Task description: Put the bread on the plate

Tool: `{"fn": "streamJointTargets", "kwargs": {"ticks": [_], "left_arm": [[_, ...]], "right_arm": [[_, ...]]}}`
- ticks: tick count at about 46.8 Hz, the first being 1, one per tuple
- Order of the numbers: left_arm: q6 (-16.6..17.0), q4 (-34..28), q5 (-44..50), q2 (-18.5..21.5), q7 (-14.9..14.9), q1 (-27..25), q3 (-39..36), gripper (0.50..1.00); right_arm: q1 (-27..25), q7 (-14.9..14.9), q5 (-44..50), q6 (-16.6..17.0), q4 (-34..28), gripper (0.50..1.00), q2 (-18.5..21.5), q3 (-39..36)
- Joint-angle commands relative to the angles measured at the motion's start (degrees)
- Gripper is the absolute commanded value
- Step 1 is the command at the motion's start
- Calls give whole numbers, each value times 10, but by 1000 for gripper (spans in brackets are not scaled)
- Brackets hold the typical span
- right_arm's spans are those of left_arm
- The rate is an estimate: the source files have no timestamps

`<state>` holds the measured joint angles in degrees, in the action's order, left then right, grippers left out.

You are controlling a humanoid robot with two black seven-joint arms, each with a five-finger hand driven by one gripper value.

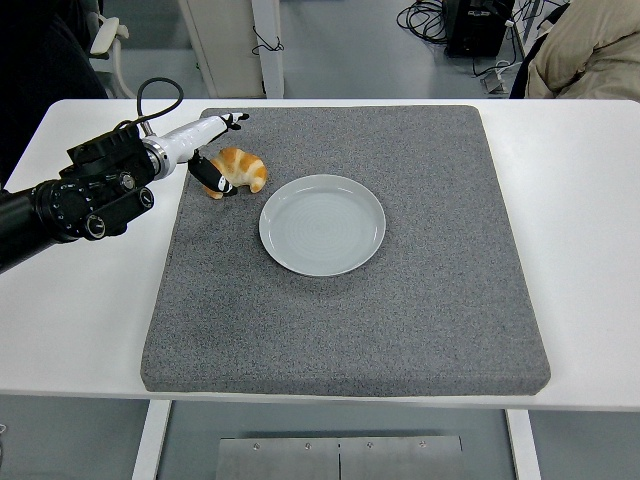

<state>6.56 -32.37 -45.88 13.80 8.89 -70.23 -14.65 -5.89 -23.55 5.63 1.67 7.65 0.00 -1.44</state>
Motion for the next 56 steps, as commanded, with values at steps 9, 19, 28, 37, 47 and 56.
{"fn": "streamJointTargets", "kwargs": {"ticks": [9, 19, 28, 37, 47, 56], "left_arm": [[0, 1, 0, -1, 4, 4, -1, 881], [-1, 12, -1, -5, 10, 13, -2, 772], [-4, 12, -1, -5, 28, 17, -2, 702], [-5, 12, -1, -11, 28, 18, -2, 577], [-6, 12, 6, -5, 27, -3, 1, 507], [-8, 11, 9, 3, 27, -34, 2, 507]], "right_arm": [[0, 0, 0, 0, 0, 1000, 0, -1], [0, 0, 0, 0, 0, 1000, 0, 0], [0, 0, 0, 0, 0, 1000, 0, 0], [0, 0, 0, 0, 0, 1000, 0, 0], [0, 0, 0, 0, 0, 1000, 0, 0], [0, 0, 0, 0, 1, 1000, 0, 0]]}}
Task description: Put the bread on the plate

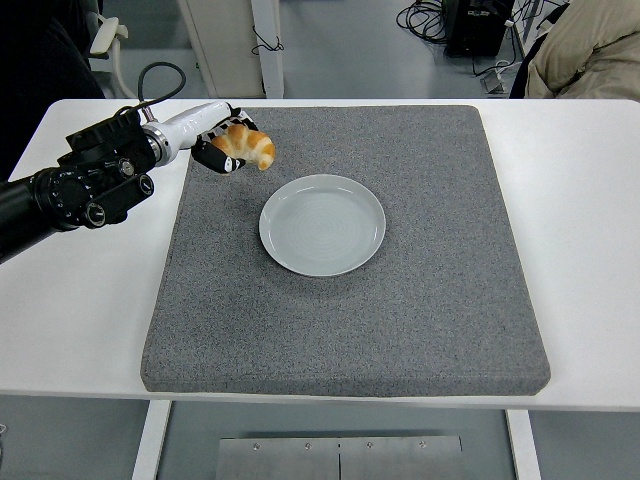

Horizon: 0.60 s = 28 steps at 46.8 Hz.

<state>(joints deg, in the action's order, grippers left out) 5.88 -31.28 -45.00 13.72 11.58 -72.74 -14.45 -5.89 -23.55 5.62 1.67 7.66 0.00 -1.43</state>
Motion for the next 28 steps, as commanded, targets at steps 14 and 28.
{"fn": "streamJointTargets", "kwargs": {"ticks": [14, 28], "left_arm": [[-35, -1, 2, 53, 1, -75, 6, 500], [-37, -7, 1, 63, 0, -96, 6, 500]], "right_arm": [[0, 0, 0, 0, 0, 1000, 0, -1], [0, 0, 0, 0, 0, 1000, 0, 0]]}}
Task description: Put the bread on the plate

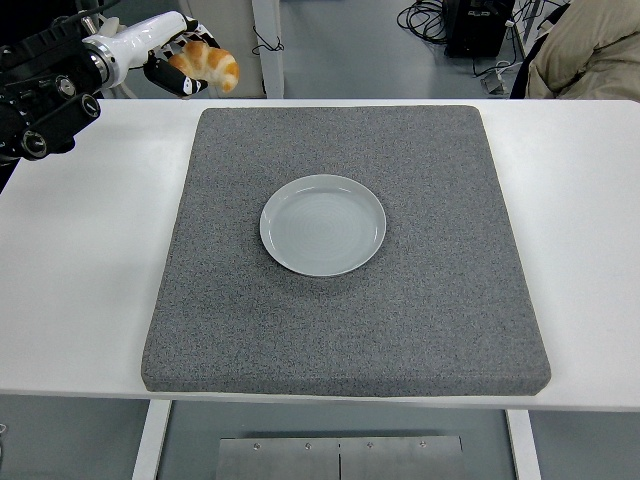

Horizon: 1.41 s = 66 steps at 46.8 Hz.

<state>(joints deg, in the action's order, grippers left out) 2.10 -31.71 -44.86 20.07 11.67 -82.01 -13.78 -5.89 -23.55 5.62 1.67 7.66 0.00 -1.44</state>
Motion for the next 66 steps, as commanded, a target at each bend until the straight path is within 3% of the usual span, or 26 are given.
{"fn": "streamJointTargets", "kwargs": {"ticks": [1, 11, 26, 38, 54, 66], "left_arm": [[0, -4, 0, -1, -1, -3, 0, 500], [1, -15, -4, -10, -2, -20, -2, 501], [18, -102, -7, -10, -7, -56, 4, 502], [61, -162, -9, -28, -17, -56, 9, 504], [83, -229, -51, -35, -31, -51, 27, 502], [83, -239, -52, -42, -31, -32, 27, 504]], "right_arm": [[0, 0, 0, 0, 0, 1000, 0, -1], [0, 0, 0, 0, 0, 1000, 0, -1], [0, 0, 0, 0, 1, 1000, 0, 0], [0, 0, 0, 0, 0, 1000, 0, 0], [0, 0, 0, 0, 0, 1000, 0, 0], [0, 0, 0, 0, 0, 1000, 0, 0]]}}
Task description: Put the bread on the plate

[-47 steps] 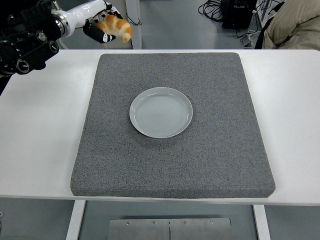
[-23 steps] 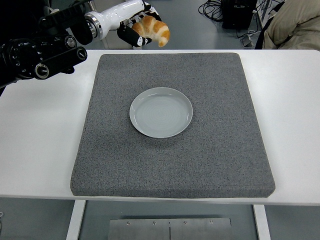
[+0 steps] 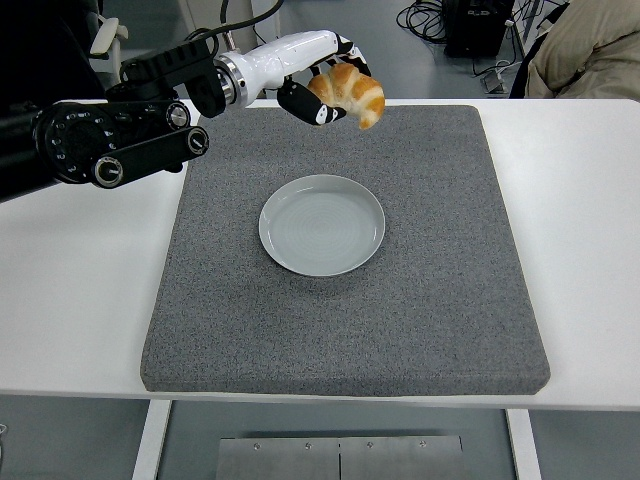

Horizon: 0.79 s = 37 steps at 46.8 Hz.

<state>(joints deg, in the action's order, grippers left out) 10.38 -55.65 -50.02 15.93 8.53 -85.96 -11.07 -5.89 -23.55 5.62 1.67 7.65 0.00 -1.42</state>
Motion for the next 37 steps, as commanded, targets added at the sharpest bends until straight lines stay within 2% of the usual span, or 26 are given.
{"fn": "streamJointTargets", "kwargs": {"ticks": [1, 37], "left_arm": [[1, 0, -2, -1, 0, 10, -1, 504], [56, 1, -44, -7, 3, 112, -5, 519]], "right_arm": [[0, 0, 0, 0, 0, 1000, 0, -1], [0, 0, 0, 0, 0, 1000, 0, 0]]}}
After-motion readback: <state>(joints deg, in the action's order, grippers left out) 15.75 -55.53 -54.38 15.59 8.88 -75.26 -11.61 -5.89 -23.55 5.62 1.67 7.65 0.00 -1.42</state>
